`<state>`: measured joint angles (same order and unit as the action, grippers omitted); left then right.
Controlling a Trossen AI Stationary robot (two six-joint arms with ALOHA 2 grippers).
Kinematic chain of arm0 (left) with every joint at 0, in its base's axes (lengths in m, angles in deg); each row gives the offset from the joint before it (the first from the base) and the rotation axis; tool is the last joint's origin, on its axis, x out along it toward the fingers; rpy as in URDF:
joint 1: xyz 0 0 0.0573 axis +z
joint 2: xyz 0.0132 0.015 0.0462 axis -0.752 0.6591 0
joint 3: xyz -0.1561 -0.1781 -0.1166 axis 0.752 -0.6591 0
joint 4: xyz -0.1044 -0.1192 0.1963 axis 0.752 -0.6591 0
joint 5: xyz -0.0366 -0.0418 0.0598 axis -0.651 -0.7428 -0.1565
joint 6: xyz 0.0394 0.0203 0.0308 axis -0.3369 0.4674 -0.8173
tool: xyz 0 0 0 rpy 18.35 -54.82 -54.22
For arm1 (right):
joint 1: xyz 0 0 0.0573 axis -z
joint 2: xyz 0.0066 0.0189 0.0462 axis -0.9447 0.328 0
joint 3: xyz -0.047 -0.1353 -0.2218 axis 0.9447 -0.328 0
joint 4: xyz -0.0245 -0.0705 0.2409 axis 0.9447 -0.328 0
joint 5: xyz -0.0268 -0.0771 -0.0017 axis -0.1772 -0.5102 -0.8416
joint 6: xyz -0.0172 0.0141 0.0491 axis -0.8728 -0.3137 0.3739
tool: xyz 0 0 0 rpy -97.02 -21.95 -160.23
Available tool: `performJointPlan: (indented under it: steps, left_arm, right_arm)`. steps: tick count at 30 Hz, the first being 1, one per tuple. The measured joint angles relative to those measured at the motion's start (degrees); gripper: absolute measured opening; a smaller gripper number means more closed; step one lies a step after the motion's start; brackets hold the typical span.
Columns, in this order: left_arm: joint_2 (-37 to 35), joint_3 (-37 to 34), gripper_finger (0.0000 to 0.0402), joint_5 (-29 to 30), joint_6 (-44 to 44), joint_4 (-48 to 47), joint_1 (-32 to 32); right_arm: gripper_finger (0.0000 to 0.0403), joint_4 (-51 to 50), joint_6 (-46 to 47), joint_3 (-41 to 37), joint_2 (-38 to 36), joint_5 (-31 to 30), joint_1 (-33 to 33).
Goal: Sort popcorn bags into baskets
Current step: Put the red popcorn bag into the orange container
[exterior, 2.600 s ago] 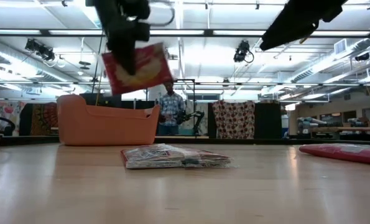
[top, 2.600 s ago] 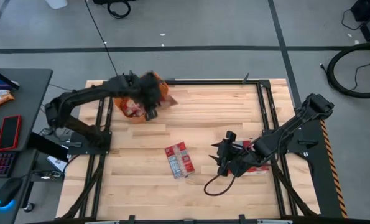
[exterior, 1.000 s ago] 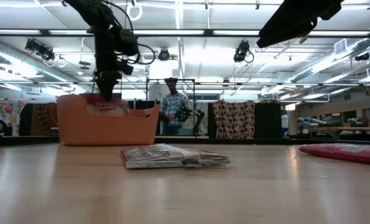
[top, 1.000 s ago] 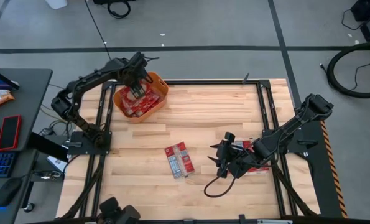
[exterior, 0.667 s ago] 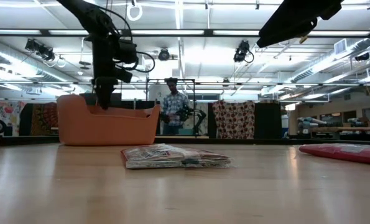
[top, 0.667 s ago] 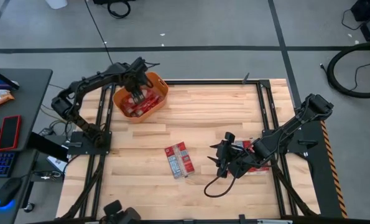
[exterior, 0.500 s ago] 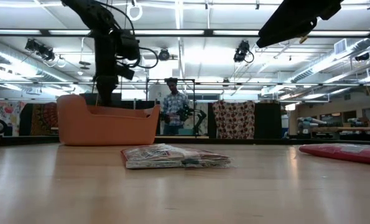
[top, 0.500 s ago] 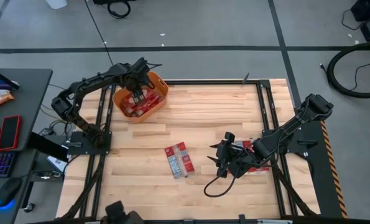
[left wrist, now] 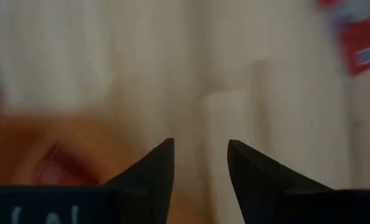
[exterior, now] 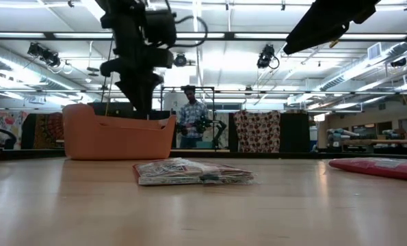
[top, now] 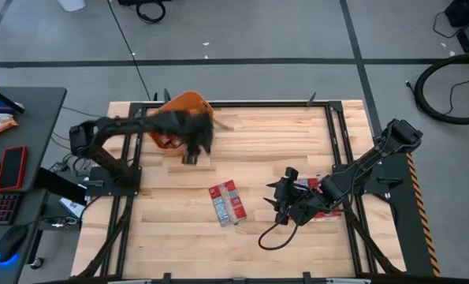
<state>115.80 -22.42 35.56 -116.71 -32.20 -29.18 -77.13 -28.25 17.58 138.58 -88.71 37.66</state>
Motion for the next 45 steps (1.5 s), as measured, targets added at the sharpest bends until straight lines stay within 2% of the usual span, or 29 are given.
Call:
performJointPlan:
  steps: [5,8,16,19,23,29,33,39,42,45]
  left_arm:
    - [0.00,-4.75,0.0154,0.73,1.97,9.63,-9.83]
    - [0.00,-6.91,0.0161,3.52,5.13,14.19,-15.48]
    - [1.30,-7.32,0.0176,6.54,12.95,21.56,-26.98]
    - [3.25,-7.34,0.0176,7.50,11.77,23.81,-30.84]
    - [7.25,-7.34,0.0177,10.13,5.43,25.46,-35.37]
    - [11.83,-7.39,0.0183,11.05,-2.89,25.72,-39.13]
    - [13.67,-7.39,0.0192,13.84,-7.17,25.84,-40.46]
    - [17.07,-7.04,0.0194,19.44,-7.42,26.75,-40.84]
    - [18.19,-7.01,0.0182,21.03,-7.38,26.78,-40.75]
    - [18.55,-7.07,0.0145,21.19,-7.41,26.46,-40.75]
  right_arm:
    - [0.0217,0.01,0.12,0.00,0.00,0.00,0.00]
    - [0.0217,0.01,0.12,0.00,0.00,0.02,-0.02]
    - [0.0217,0.04,0.55,0.00,0.00,0.02,0.07]
    - [0.0217,0.36,0.55,0.00,0.00,0.02,0.07]
    - [0.0217,1.54,0.64,-1.23,-0.04,0.13,0.17]
    - [0.0217,1.62,3.39,-3.04,-0.04,0.60,0.22]
    - [0.0217,2.60,3.13,-3.04,-0.04,0.59,0.13]
    - [0.0217,3.01,2.66,-3.02,-0.04,0.61,0.15]
    - [0.0217,3.34,2.68,-3.02,-0.04,0.66,0.15]
    - [0.0217,3.32,2.71,-3.02,-0.04,0.85,0.15]
